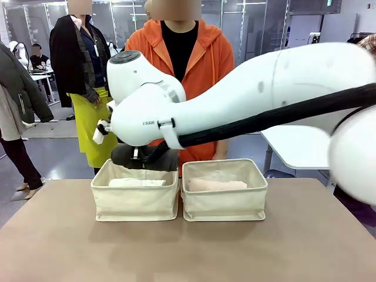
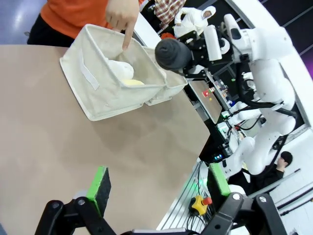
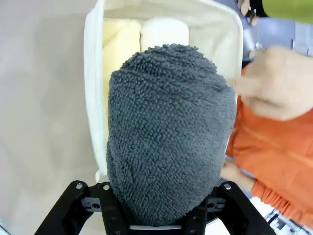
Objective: Divide the towels into two baskets.
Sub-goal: Pick up one hotel-folded towel from the bottom of the table and place it in the Fabric basket indicated by the person.
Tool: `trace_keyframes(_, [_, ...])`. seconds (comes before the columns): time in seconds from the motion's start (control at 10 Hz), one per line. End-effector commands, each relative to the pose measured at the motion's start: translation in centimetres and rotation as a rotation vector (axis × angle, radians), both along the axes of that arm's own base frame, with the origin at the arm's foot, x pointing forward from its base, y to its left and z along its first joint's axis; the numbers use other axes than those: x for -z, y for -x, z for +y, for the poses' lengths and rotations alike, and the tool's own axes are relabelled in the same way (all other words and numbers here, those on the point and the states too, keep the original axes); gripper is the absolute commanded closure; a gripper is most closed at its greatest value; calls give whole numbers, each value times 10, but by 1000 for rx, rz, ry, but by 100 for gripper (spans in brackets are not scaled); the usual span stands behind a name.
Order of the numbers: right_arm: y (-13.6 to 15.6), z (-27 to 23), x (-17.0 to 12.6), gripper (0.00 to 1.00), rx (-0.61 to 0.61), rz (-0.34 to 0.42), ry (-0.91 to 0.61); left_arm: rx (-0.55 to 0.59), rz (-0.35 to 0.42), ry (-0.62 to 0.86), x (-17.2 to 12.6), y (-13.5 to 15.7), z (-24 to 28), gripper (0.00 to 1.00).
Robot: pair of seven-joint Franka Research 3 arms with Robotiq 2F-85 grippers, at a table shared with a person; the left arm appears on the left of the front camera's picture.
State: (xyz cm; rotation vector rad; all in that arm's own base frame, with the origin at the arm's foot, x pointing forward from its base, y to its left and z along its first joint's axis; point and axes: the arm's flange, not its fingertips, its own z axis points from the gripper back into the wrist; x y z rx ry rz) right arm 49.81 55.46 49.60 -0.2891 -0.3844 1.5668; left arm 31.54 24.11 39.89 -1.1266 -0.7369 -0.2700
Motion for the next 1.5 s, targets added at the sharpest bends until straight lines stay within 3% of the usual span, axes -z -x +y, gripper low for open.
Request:
trace_keyframes(0.0, [-21,18,8,63,-83,-28,26,-2,0,3,-4,2,1,0])
trace_keyframes(0.2, [-27,25,32,63,-98,-14,32,-2,0,3,-4,2,1,0])
trace_keyframes(0.5, [-29,33,57,63,-92,-104,101,-2,0,3,-4,2,1,0])
trace_keyframes(0.8, [-36,32,72,63,-50,-90,78,-2,0,3,-4,2,1,0])
trace_keyframes(0.9, [-39,30,73,51,-40,-85,69,-2,0,3,-4,2,1,0])
trace_keyframes(1.0, [-40,30,73,27,-37,-83,68,-2,0,3,-4,2,1,0])
trace_keyframes(1.2, [-39,31,70,0,-41,-85,70,-2,0,3,-4,2,1,0])
trace_keyframes(1.4, [-42,27,66,0,-20,-74,52,-2,0,3,-4,2,1,0])
